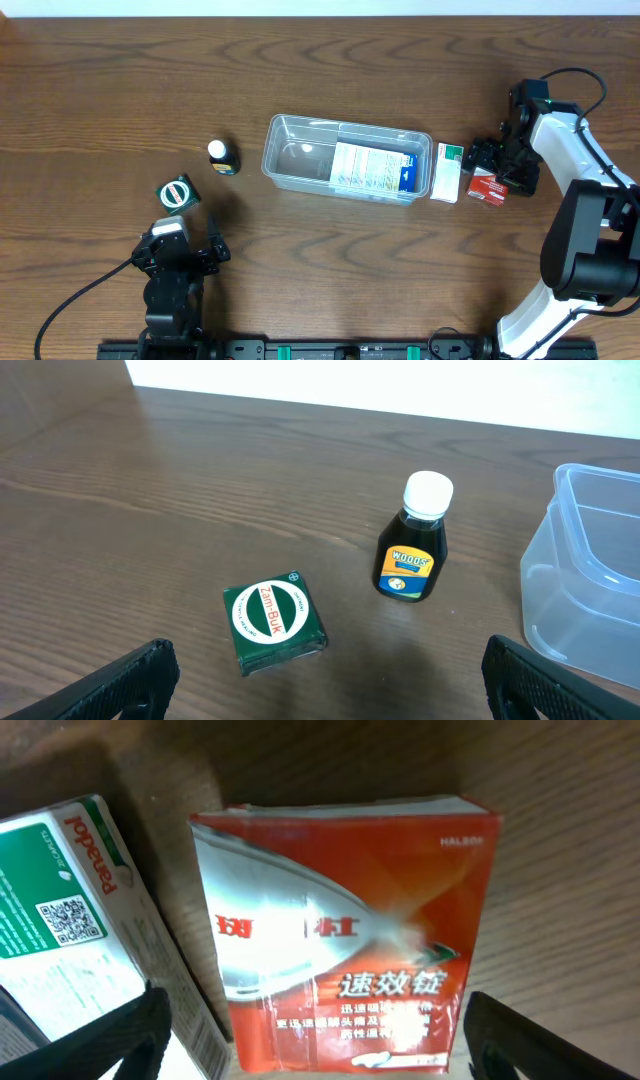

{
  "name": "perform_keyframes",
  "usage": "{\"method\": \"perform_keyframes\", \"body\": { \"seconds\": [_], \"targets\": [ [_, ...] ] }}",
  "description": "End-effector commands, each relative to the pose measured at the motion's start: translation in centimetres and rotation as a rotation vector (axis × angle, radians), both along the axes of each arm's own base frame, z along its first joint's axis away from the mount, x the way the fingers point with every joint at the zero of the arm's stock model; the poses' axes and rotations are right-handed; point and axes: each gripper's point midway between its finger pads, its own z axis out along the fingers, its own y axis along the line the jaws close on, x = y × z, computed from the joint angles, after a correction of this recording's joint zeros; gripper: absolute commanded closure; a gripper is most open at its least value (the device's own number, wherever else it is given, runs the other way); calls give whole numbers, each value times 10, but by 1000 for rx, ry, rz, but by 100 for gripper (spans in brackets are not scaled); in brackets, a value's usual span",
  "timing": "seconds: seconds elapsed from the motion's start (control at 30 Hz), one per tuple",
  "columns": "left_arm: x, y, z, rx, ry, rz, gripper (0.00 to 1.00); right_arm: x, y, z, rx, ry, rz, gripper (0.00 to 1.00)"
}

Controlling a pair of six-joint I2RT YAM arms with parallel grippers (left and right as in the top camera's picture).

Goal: Pack container
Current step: 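Lift the red box with the right gripper, then lower the red box into the container and open right gripper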

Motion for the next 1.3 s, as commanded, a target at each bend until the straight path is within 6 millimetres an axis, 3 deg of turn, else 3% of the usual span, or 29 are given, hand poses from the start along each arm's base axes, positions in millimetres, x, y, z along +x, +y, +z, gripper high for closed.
{"method": "perform_keyframes", "body": {
  "seconds": [0.0, 0.27, 0.43, 0.57, 0.67, 0.77, 0.9, 0.97, 1.03, 1.13, 1.27],
  "targets": [
    [-1, 1, -11, -9, 27, 10, 2, -6, -4, 2, -35, 0, 6, 10],
    [-1, 1, -11, -9, 27, 10, 2, -18, -9, -20, -33, 7, -30, 18],
    [-1, 1, -11, -9, 27, 10, 2, -13, -9, -19, -31, -12, -30, 33],
    [-1, 1, -11, -9, 27, 10, 2, -2, -3, -6, -9, -43, -22, 42],
    [-1, 1, -11, -9, 27, 10, 2, 12, 6, 19, 6, -97, -1, 43],
    [-1, 1, -11, -9, 27, 10, 2, 25, 22, 55, 18, -164, 41, 46],
    [-1, 1, -11, -9, 27, 10, 2, 35, 59, 105, 59, -259, 106, 49],
    [-1, 1, -11, -9, 27, 10, 2, 39, 87, 134, 80, -326, 157, 50],
    [-1, 1, -11, -9, 27, 10, 2, 39, 108, 148, 94, -365, 189, 49],
    [-1, 1, -11, -9, 27, 10, 2, 35, 139, 156, 120, -388, 218, 49],
    [-1, 1, -11, -9, 27, 10, 2, 26, 170, 142, 141, -337, 221, 48]
  ]
}}
